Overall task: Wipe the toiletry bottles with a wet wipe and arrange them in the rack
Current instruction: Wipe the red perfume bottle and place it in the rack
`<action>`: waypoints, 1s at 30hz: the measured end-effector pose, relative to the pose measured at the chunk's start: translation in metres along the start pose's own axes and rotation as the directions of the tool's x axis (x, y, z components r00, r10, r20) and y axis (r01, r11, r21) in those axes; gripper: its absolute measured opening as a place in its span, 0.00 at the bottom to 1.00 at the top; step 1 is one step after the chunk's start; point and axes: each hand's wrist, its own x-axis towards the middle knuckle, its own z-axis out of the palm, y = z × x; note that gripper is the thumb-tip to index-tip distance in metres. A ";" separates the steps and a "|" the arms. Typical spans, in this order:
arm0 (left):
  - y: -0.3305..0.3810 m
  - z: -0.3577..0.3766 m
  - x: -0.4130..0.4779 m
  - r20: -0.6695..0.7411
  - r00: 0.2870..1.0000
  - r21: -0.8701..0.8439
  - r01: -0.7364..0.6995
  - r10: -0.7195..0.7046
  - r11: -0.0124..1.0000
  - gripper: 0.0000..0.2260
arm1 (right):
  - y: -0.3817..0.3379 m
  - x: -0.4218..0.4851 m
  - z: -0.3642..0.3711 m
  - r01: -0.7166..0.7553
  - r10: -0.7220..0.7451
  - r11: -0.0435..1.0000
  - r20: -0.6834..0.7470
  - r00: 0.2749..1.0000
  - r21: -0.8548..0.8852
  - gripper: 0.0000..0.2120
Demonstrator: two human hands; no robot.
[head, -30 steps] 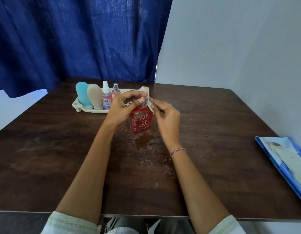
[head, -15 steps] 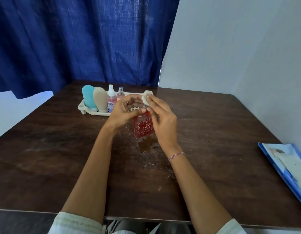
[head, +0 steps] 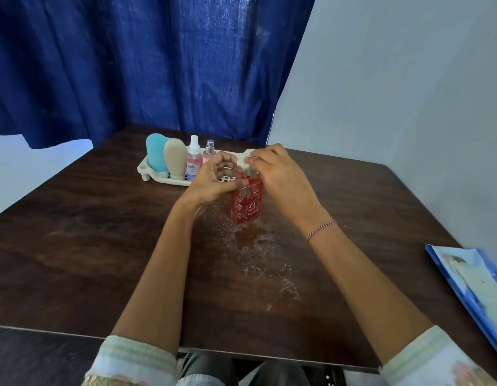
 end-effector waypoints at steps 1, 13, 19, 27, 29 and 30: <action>0.000 0.000 0.000 -0.008 1.000 -0.004 -0.001 0.001 1.000 0.19 | -0.003 0.005 -0.004 0.005 -0.004 1.000 0.058 0.998 -0.017 0.18; 0.006 -0.001 -0.007 0.004 1.000 0.050 0.016 -0.016 0.999 0.22 | -0.026 0.047 -0.006 -0.038 0.092 0.991 0.444 0.891 -0.130 0.18; 0.007 -0.002 -0.007 -0.005 1.000 0.054 0.009 -0.009 0.998 0.21 | -0.001 0.054 -0.006 -0.580 0.400 0.698 0.443 0.802 0.420 0.10; 0.007 -0.001 -0.005 0.013 1.000 0.066 -0.020 0.020 0.998 0.20 | 0.031 0.041 -0.019 -0.728 0.310 0.088 0.676 0.669 0.680 0.11; 0.006 -0.002 -0.006 0.020 0.999 0.071 -0.027 0.025 0.997 0.20 | 0.029 0.042 -0.018 -0.718 0.343 0.178 0.641 0.686 0.673 0.10; 0.005 -0.002 -0.006 0.025 0.999 0.073 -0.031 0.029 0.997 0.20 | 0.027 0.044 -0.017 -0.712 0.354 0.236 0.623 0.697 0.662 0.10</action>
